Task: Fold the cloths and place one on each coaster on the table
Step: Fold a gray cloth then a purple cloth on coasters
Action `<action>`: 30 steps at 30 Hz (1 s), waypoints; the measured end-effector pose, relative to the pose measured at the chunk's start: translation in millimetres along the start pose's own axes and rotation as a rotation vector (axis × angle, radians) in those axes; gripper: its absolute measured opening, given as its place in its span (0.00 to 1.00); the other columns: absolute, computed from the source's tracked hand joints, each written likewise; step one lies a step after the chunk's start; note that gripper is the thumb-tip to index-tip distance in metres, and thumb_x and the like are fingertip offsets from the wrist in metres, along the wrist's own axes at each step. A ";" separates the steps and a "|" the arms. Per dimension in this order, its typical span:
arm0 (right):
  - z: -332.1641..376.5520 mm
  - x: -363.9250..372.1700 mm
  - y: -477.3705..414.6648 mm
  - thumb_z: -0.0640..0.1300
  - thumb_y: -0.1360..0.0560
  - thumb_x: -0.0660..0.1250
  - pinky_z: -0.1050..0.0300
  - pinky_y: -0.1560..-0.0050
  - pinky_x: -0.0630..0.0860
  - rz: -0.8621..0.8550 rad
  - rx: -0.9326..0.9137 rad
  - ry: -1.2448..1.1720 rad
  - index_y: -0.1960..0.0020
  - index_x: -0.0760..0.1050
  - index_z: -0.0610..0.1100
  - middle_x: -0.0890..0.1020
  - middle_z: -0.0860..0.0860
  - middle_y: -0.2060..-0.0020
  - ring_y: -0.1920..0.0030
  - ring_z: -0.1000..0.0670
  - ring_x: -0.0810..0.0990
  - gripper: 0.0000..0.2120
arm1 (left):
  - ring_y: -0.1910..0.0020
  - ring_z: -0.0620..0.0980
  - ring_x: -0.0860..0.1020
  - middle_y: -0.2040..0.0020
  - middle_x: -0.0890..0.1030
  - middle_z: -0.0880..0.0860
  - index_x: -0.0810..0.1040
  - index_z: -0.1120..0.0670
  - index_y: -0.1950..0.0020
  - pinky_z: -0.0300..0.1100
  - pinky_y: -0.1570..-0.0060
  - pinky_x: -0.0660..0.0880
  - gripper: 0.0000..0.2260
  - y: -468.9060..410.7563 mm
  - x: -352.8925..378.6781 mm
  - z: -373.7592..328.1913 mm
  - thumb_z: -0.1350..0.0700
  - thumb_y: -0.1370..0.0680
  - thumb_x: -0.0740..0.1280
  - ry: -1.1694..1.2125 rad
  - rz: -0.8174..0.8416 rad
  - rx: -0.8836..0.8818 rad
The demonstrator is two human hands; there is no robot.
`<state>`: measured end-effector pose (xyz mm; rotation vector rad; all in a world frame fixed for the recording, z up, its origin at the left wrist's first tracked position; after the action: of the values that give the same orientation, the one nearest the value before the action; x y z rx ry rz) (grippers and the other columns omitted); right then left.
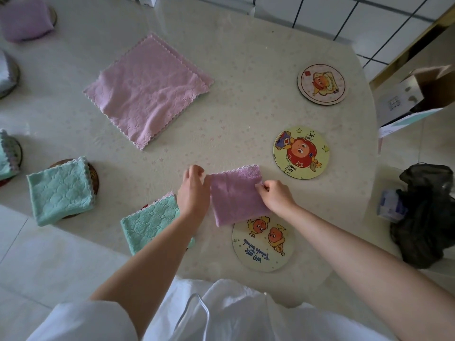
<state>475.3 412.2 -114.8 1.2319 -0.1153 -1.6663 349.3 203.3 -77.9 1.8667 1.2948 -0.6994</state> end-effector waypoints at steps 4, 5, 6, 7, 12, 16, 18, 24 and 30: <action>1.2 -0.1 2.4 0.53 0.22 0.59 0.58 0.70 0.65 -0.001 -0.038 0.015 0.68 0.66 0.50 0.73 0.53 0.72 0.67 0.48 0.74 0.17 | 0.42 0.54 0.75 0.37 0.75 0.56 0.74 0.54 0.37 0.52 0.41 0.75 0.15 61.1 28.5 -63.6 0.58 0.24 0.66 -0.332 0.018 0.850; 1.1 0.1 3.2 0.54 0.22 0.59 0.57 0.69 0.66 -0.007 -0.050 0.007 0.67 0.66 0.50 0.73 0.53 0.71 0.66 0.47 0.75 0.16 | 0.35 0.54 0.72 0.32 0.73 0.55 0.72 0.54 0.34 0.52 0.34 0.70 0.16 75.1 42.5 -62.7 0.55 0.22 0.63 -0.372 0.090 0.945; 0.3 0.1 4.1 0.56 0.23 0.60 0.57 0.67 0.69 -0.015 -0.056 0.003 0.65 0.68 0.49 0.75 0.52 0.70 0.65 0.47 0.76 0.15 | 0.30 0.55 0.68 0.29 0.69 0.55 0.70 0.54 0.30 0.52 0.30 0.65 0.18 83.7 54.2 -57.8 0.52 0.20 0.59 -0.415 0.148 0.982; -0.1 -0.2 6.3 0.57 0.24 0.61 0.55 0.65 0.73 -0.021 -0.060 0.009 0.61 0.70 0.48 0.77 0.51 0.67 0.63 0.48 0.77 0.14 | 0.27 0.55 0.63 0.26 0.65 0.54 0.66 0.53 0.27 0.53 0.28 0.61 0.20 86.7 64.1 -49.4 0.50 0.19 0.56 -0.456 0.197 0.973; 1.2 6.2 23.0 0.54 0.29 0.69 0.51 0.60 0.78 0.003 -0.136 0.105 0.43 0.67 0.45 0.79 0.51 0.60 0.62 0.50 0.78 0.20 | 0.23 0.53 0.51 0.22 0.55 0.50 0.55 0.49 0.23 0.56 0.27 0.54 0.24 79.9 80.1 -26.3 0.45 0.18 0.50 -0.548 0.314 0.837; -4.7 0.0 28.7 0.48 0.28 0.71 0.53 0.55 0.77 -0.083 -0.137 0.184 0.41 0.68 0.44 0.76 0.49 0.50 0.54 0.49 0.76 0.20 | 0.23 0.54 0.50 0.23 0.55 0.48 0.55 0.46 0.23 0.59 0.27 0.51 0.23 68.1 72.1 -21.4 0.46 0.18 0.50 -0.591 0.315 0.821; -12.6 -1.3 28.3 0.48 0.28 0.71 0.54 0.55 0.76 -0.088 -0.084 0.173 0.41 0.68 0.44 0.75 0.49 0.49 0.55 0.49 0.75 0.20 | 0.23 0.54 0.47 0.22 0.52 0.48 0.53 0.46 0.23 0.60 0.27 0.49 0.23 55.1 62.0 -14.1 0.48 0.18 0.51 -0.576 0.300 0.758; -20.3 0.3 27.5 0.45 0.30 0.71 0.50 0.50 0.78 -0.090 0.022 0.097 0.44 0.70 0.45 0.72 0.48 0.48 0.52 0.47 0.76 0.17 | 0.23 0.55 0.49 0.22 0.53 0.51 0.54 0.50 0.22 0.53 0.25 0.47 0.27 21.9 39.8 -9.8 0.51 0.19 0.60 -0.482 0.267 0.569; -25.6 4.3 16.1 0.51 0.34 0.67 0.47 0.55 0.80 -0.046 0.155 0.047 0.52 0.74 0.44 0.77 0.45 0.52 0.54 0.43 0.78 0.14 | 0.35 0.55 0.67 0.34 0.73 0.54 0.67 0.56 0.30 0.49 0.36 0.66 0.22 0.8 31.3 -25.8 0.55 0.24 0.65 -0.302 0.208 0.377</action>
<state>505.3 412.9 -120.3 1.3979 -0.1911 -1.6923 361.2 241.0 -87.2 2.0533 0.8026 -1.1207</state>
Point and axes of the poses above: each hand's wrist, its own y-axis away from the middle knuckle, its own x-axis out of the palm, z = x × y, the point moved 10 cm from there along -y, towards the middle knuckle
